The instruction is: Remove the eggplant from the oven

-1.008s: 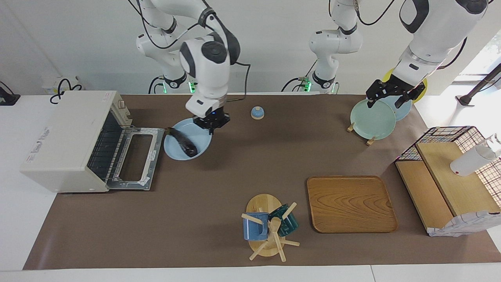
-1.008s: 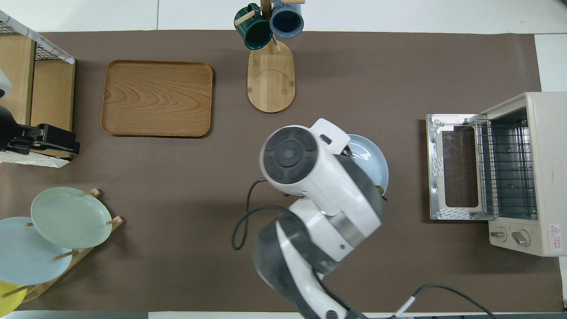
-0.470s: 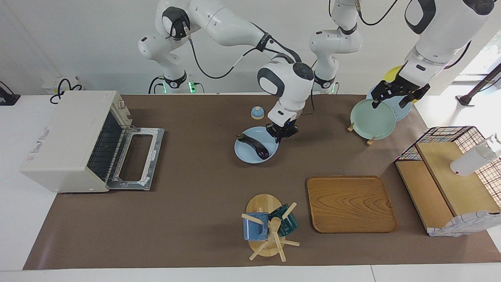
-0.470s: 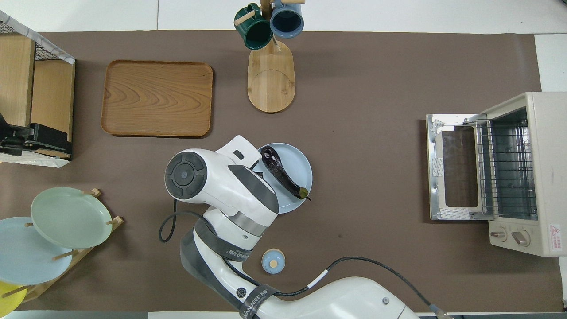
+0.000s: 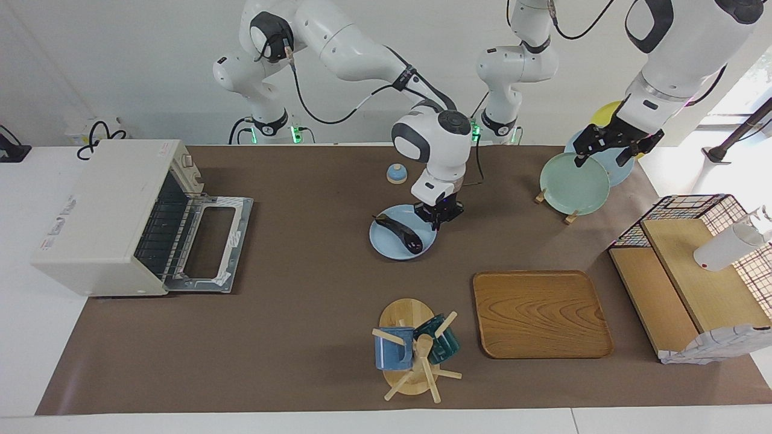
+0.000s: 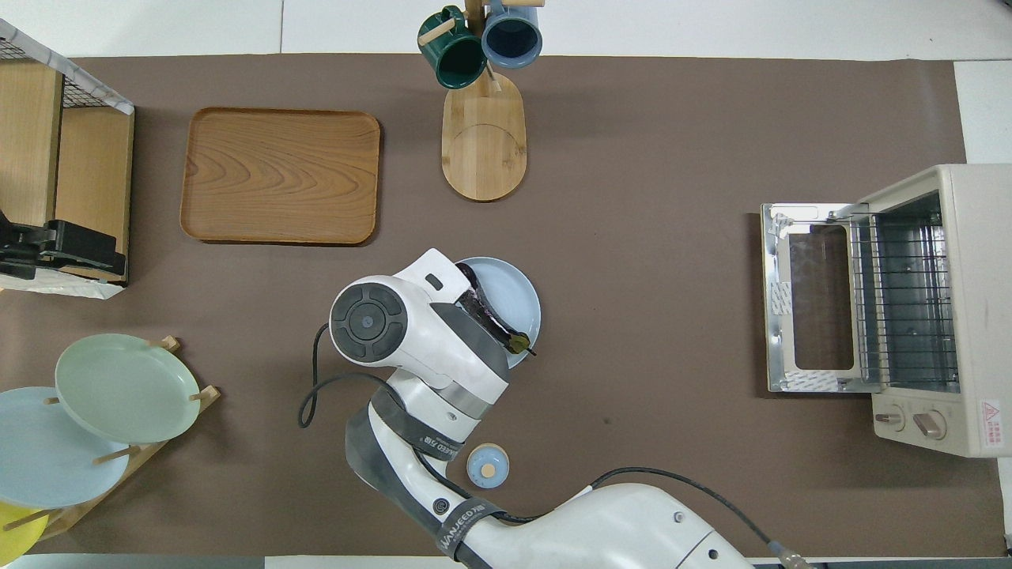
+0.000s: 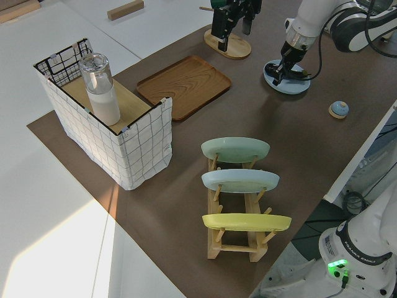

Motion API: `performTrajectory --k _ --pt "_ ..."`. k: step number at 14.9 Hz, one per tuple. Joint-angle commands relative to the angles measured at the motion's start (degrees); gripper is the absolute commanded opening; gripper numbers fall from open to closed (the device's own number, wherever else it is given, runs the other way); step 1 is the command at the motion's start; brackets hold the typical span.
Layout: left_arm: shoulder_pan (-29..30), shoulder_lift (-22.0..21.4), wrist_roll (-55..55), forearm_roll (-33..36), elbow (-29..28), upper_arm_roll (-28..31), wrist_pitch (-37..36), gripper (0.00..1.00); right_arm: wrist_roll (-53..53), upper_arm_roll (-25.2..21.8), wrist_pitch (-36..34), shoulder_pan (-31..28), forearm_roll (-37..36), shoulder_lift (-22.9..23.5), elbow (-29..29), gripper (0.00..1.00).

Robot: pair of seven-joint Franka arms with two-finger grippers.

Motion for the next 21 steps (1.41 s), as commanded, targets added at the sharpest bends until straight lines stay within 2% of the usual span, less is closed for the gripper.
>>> performTrajectory --k 1,3,4,5,6,7,9,11,13,15,16,18,21 --pt "0.54 -1.1 -0.04 0.98 -1.12 -0.5 -0.08 1.0 -0.5 0.44 -4.09 -3.36 1.33 -1.98 3.28 0.18" --pt "0.63 -1.1 -0.04 0.89 -1.12 -0.5 0.01 1.0 -6.18 0.44 -12.17 -6.62 1.15 -3.9 6.01 0.17" --pt "0.54 -1.1 -1.09 0.89 -1.21 -0.5 0.45 1.0 -9.17 -0.17 -15.16 -8.2 0.8 -6.09 4.8 0.15" --pt "0.19 -1.36 -3.71 0.89 -1.9 -0.58 1.32 1.0 -10.86 -0.17 -19.89 -10.91 0.19 -8.72 2.79 0.06" --pt "-0.24 -1.97 -7.56 0.89 -3.3 -0.67 3.16 1.0 -12.27 -0.09 -23.68 -13.81 -1.29 -11.8 0.42 0.0" --pt "-0.6 -2.24 -10.82 0.89 -4.62 -1.19 4.48 1.0 -14.11 -0.17 -25.98 -15.49 -3.14 -14.52 -3.35 0.0" --pt "-5.5 -2.42 -19.86 0.63 -6.91 -1.55 6.42 1.0 -15.01 -0.17 -27.15 -19.18 -9.27 -19.45 -12.83 0.0" --pt "-10.95 -2.42 -30.66 0.54 -11.12 -1.55 11.58 1.0 -15.7 -0.09 -24.27 -23.92 -11.76 -22.09 -20.84 0.0" --pt "-15.87 -1.72 -40.6 -0.34 -14.73 -1.55 18.61 1.0 -18.85 -0.09 -16.9 -28.58 -13.95 -24.56 -29.45 0.0" --pt "-20.18 2.83 -48.43 -3.14 -14.66 -1.55 23.36 1.0 -20.1 0.0 -8.73 -32.81 -14.14 -25.8 -36.05 0.0" --pt "-22.29 4.85 -52.47 -4.02 -14.66 -1.55 26.61 1.0 -21.41 -0.09 -5.91 -33.78 -14.23 -25.97 -38.26 0.0" --pt "-27.21 11.17 -58.47 -4.12 -14.48 -1.46 32.15 1.0 -24.05 0.0 -4.39 -36.15 -14.32 -25.45 -38.98 0.0" --pt "-29.78 17.77 -65.06 -4.21 -13.52 -1.46 38.93 1.0 -24.32 -0.09 -0.44 -37.74 -14.32 -25.28 -40.91 0.0"
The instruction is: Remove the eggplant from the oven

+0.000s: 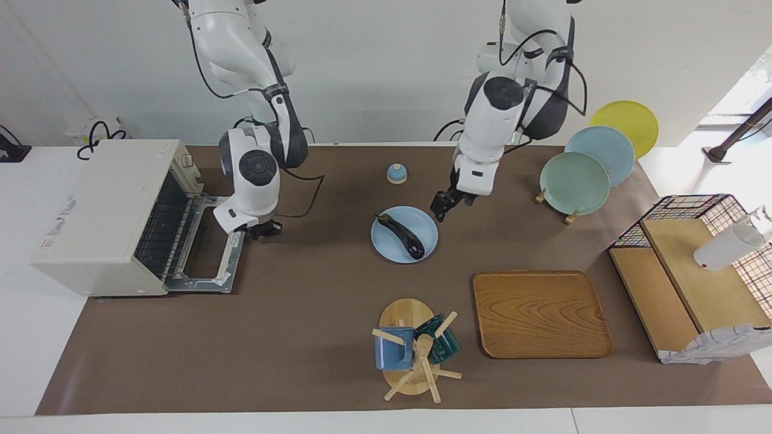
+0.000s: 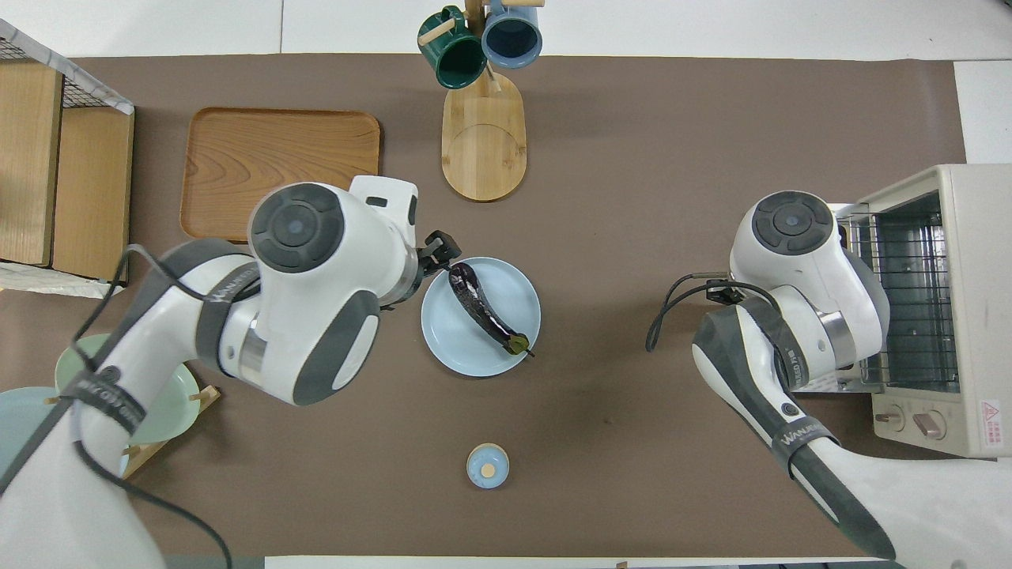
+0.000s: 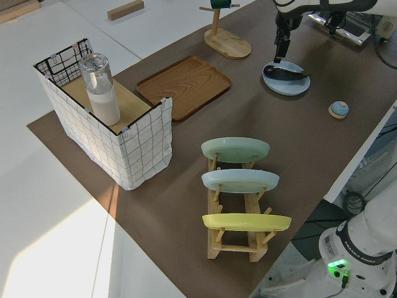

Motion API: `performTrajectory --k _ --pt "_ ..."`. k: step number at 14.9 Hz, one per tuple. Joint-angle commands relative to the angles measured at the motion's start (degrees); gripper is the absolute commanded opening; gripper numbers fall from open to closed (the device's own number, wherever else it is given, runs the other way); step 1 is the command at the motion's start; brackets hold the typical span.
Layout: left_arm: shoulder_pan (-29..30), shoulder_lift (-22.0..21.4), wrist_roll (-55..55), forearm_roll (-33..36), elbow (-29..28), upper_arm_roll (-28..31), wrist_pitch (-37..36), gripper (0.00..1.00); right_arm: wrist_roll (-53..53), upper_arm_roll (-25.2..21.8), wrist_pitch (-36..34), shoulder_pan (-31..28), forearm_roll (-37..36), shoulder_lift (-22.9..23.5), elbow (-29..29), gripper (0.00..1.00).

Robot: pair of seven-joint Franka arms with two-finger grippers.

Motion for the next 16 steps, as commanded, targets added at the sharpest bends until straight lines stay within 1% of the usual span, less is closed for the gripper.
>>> performTrajectory --k 1,2,3,4,8,11,12,13,14,15,16 --pt "-2.76 7.02 -5.41 -1.16 3.6 1.16 4.33 1.0 -1.11 0.98 3.06 -2.17 -1.17 -1.7 -3.18 0.0" --pt "-3.9 10.61 -7.35 -1.24 6.14 1.25 4.6 1.0 -1.8 0.9 2.98 -2.26 -1.17 -1.7 -3.18 0.0" --pt "-4.18 12.04 -7.89 -1.16 7.04 1.25 4.6 1.0 -1.99 0.9 3.07 -2.26 -1.17 -1.7 -3.18 0.0" --pt "-4.35 12.58 -7.98 -1.24 6.96 1.25 4.77 1.0 -2.07 0.9 3.07 -2.35 -1.26 -1.7 -3.18 0.0" --pt "-6.28 13.02 -10.26 -1.16 5.3 1.25 5.56 1.0 -3.91 0.9 3.07 -3.14 -1.52 -1.7 -3.27 0.0" --pt "-7.08 12.85 -10.53 -1.16 5.2 1.25 3.03 0.91 -6.81 0.9 2.98 -4.11 -4.5 -1.61 -3.01 0.0" --pt "-7.08 12.85 -10.53 -1.16 5.38 1.25 2.93 0.87 -7.87 0.9 2.81 -4.11 -4.68 -1.7 -2.57 0.0" --pt "-7.08 12.93 -10.53 -1.16 5.38 1.25 3.19 0.76 -9.88 0.9 2.02 -4.2 -5.03 -1.79 -1.87 0.0" --pt "-6.99 12.94 -10.36 -1.16 5.38 1.25 3.28 0.57 -12.25 0.9 0.97 -4.81 -5.04 -2.05 -0.91 0.0" --pt "-6.99 12.94 -10.18 -1.07 5.38 1.25 3.02 0.33 -15.05 0.9 -0.52 -6.12 -5.04 -2.31 0.41 0.0" --pt "-6.99 12.85 -10.01 -0.89 5.38 1.34 2.84 0.07 -17.52 0.9 -2.19 -6.83 -5.04 -2.32 2.16 0.0"
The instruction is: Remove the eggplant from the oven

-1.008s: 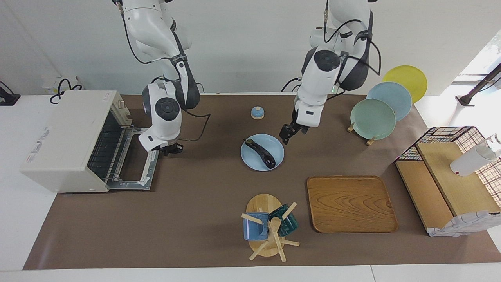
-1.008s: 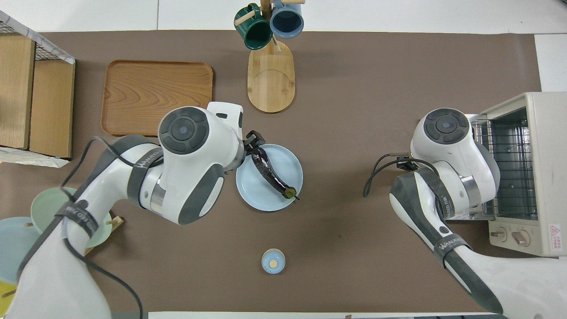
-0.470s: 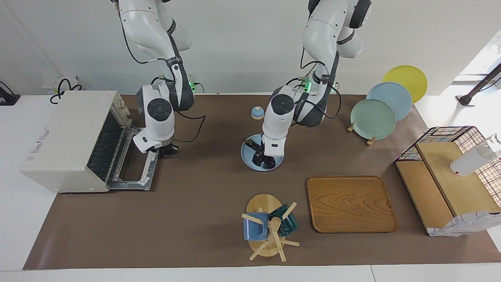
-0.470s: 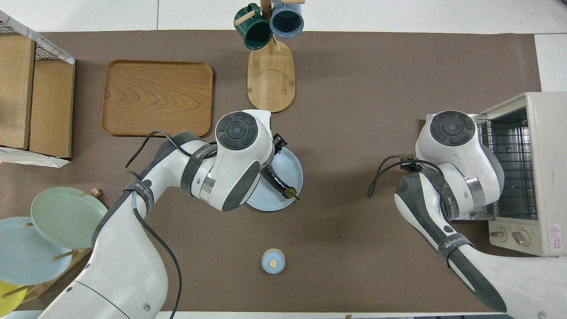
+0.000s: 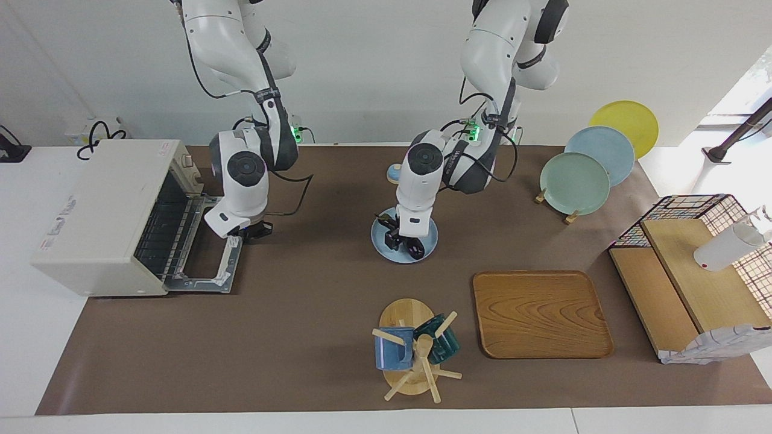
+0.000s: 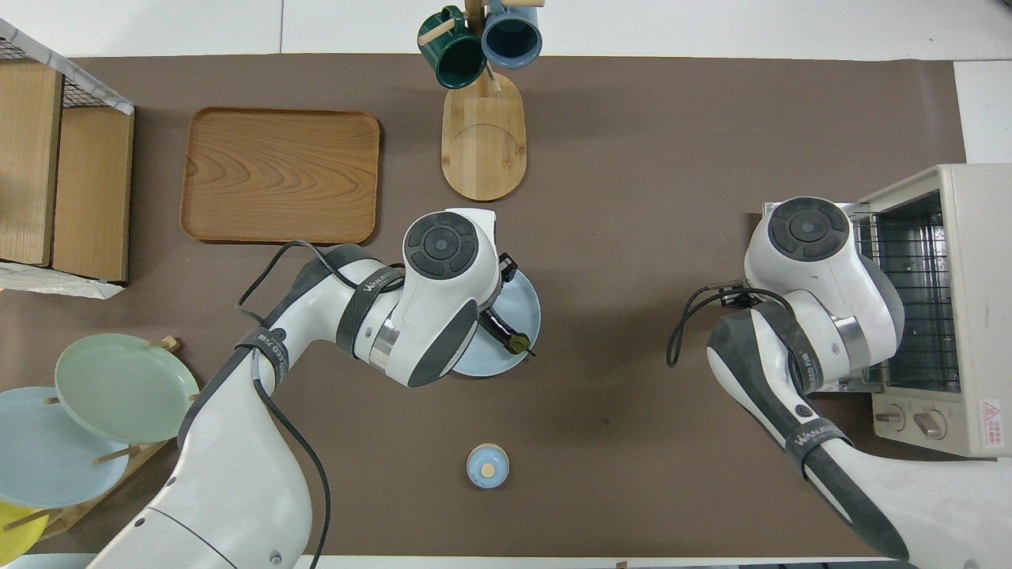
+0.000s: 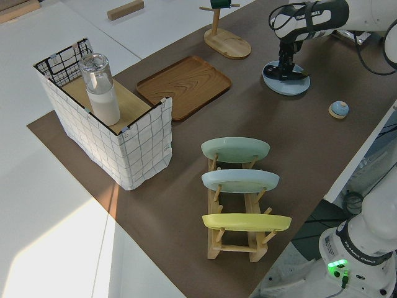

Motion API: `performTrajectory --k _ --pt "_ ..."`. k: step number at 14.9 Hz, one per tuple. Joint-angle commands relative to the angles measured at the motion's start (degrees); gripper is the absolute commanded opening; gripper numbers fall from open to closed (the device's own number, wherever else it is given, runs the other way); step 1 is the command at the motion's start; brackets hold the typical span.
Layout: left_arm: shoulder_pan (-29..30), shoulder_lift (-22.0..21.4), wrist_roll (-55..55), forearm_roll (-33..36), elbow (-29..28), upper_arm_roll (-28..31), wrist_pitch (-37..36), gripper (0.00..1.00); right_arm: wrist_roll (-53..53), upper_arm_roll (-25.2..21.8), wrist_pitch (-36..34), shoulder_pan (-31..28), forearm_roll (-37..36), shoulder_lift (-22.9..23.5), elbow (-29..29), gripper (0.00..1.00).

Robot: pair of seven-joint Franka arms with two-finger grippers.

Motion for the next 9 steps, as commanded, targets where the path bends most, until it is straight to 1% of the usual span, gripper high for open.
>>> performTrajectory --k 1,3,4,5,7,8,9 --pt "-0.76 -0.46 0.73 -0.36 0.06 1.01 -1.23 0.0 -8.22 -0.06 -5.14 -4.65 -3.11 -1.76 5.0 0.0" --pt "-0.24 -1.6 2.74 -0.35 0.06 1.1 -2.45 0.0 -10.42 0.03 -8.57 -5.62 -2.94 -1.94 7.73 0.0" --pt "0.29 -3.26 4.84 -0.35 0.15 1.19 -4.02 0.0 -11.39 0.03 -10.07 -5.88 -2.94 -2.46 8.87 0.0" --pt "1.34 -4.84 6.78 -0.35 0.15 1.36 -5.43 0.0 -12.88 -0.14 -11.21 -6.06 -2.59 -2.81 9.49 0.0" --pt "5.28 -7.66 12.83 -0.35 0.85 1.28 -7.89 0.0 -15.08 -0.06 -13.15 -7.72 -2.32 -4.65 9.85 0.0" --pt "7.48 -7.84 16.25 -0.35 2.94 1.28 -9.56 0.0 -15.7 -0.14 -14.46 -7.99 -2.23 -5.36 9.94 0.0" --pt "10.03 -7.15 21.68 -0.35 6.01 1.28 -11.75 0.0 -16.58 -0.14 -15.26 -8.6 -2.15 -5.98 9.94 0.0"
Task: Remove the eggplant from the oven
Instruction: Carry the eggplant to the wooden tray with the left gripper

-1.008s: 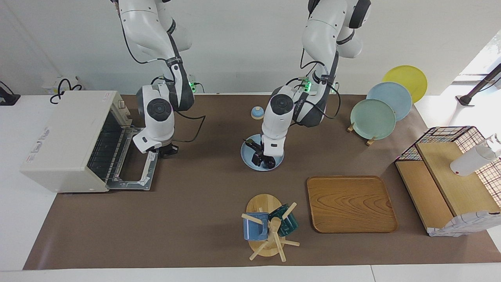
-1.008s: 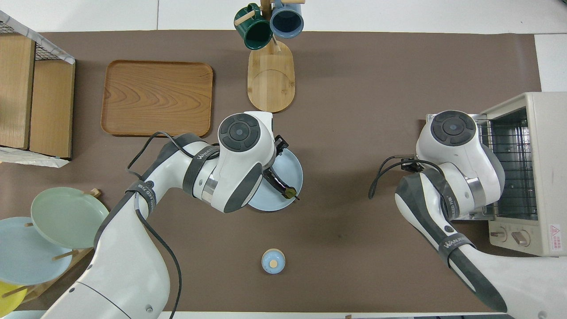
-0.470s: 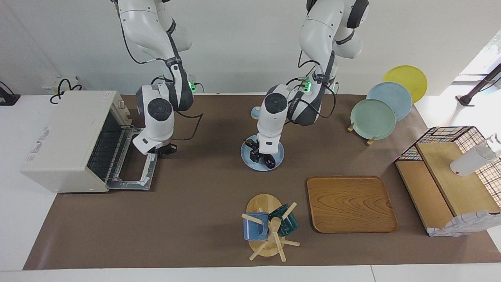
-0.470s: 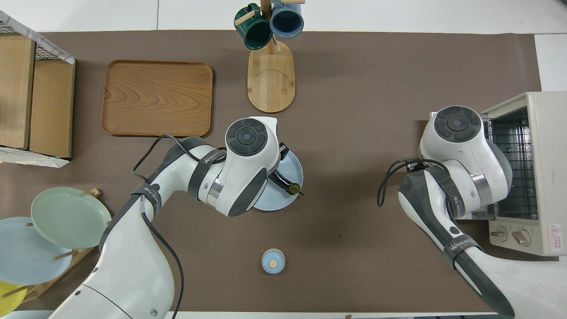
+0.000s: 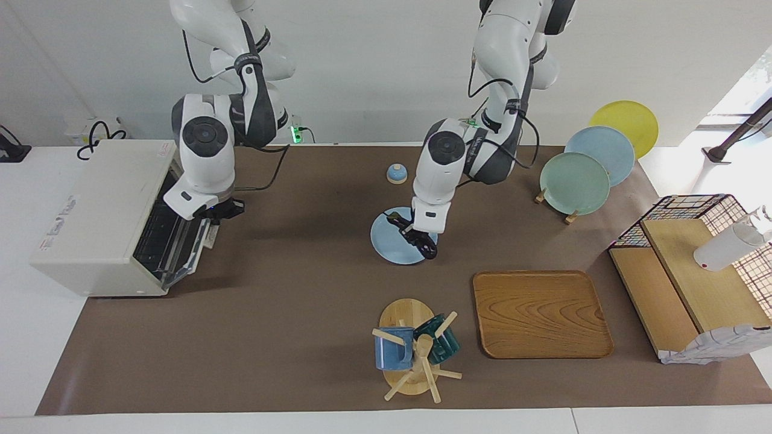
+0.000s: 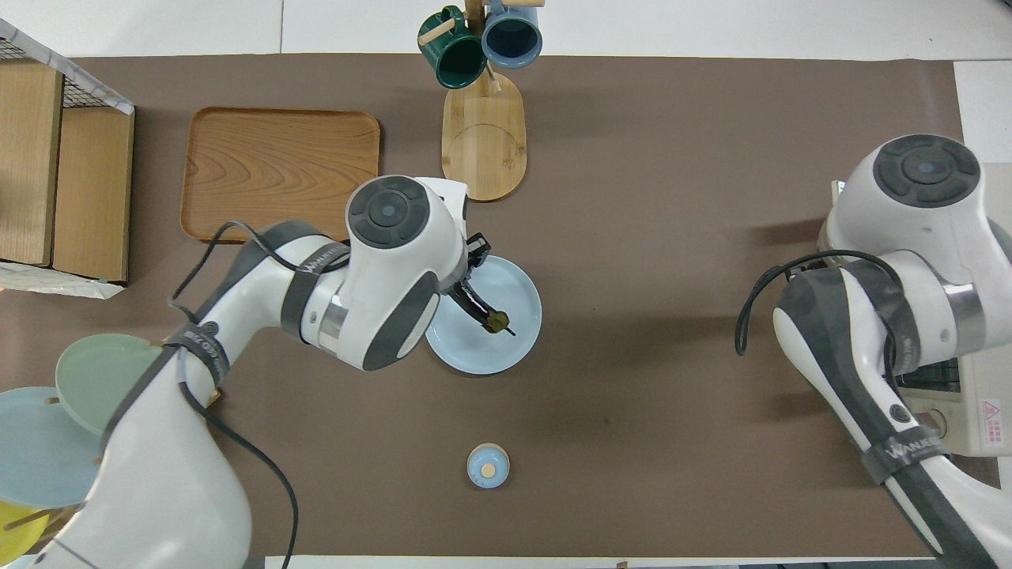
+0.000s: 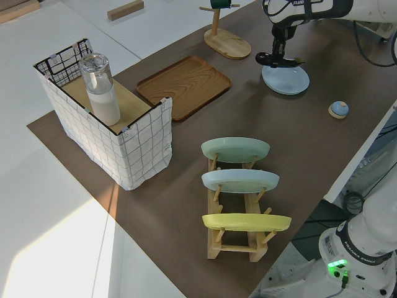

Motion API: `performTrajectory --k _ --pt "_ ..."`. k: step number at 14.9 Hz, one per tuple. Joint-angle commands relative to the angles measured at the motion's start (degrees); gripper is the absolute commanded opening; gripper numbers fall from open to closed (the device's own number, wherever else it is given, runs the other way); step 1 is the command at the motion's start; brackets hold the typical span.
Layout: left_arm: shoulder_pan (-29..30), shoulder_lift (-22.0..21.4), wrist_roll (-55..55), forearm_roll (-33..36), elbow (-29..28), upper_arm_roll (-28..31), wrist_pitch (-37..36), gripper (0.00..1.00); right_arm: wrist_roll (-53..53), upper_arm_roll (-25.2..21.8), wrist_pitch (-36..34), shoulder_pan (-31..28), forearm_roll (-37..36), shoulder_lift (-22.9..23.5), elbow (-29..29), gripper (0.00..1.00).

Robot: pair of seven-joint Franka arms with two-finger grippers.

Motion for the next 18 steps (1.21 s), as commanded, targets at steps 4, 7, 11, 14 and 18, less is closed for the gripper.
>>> performTrajectory --k 4,7,11,14,18 --pt "15.57 1.11 33.25 -0.19 7.5 -0.12 -6.8 0.0 -6.82 -0.91 -2.63 -5.87 -2.48 -1.91 0.2 0.0" --pt "21.65 6.45 42.34 -0.27 14.16 -0.3 -8.73 0.0 -9.72 -0.91 -5.16 -6.93 -2.48 -4.72 0.81 0.0" --pt "22.46 16.57 46.91 -0.19 24.37 -0.21 -9.01 0.0 -11.66 -0.73 -17.55 -6.5 4.18 -6.58 10.9 0.0" --pt "24.12 19.83 53.06 -0.27 27.38 -0.04 -7.7 0.0 -9.74 -0.73 -15.92 -6.5 12.88 -6.23 12.24 0.0" --pt "24.31 19.92 55.8 2.09 25.36 -0.04 -3.91 0.0 -5.86 -0.29 -15.64 -5.88 18.49 -6.22 11.72 0.07"
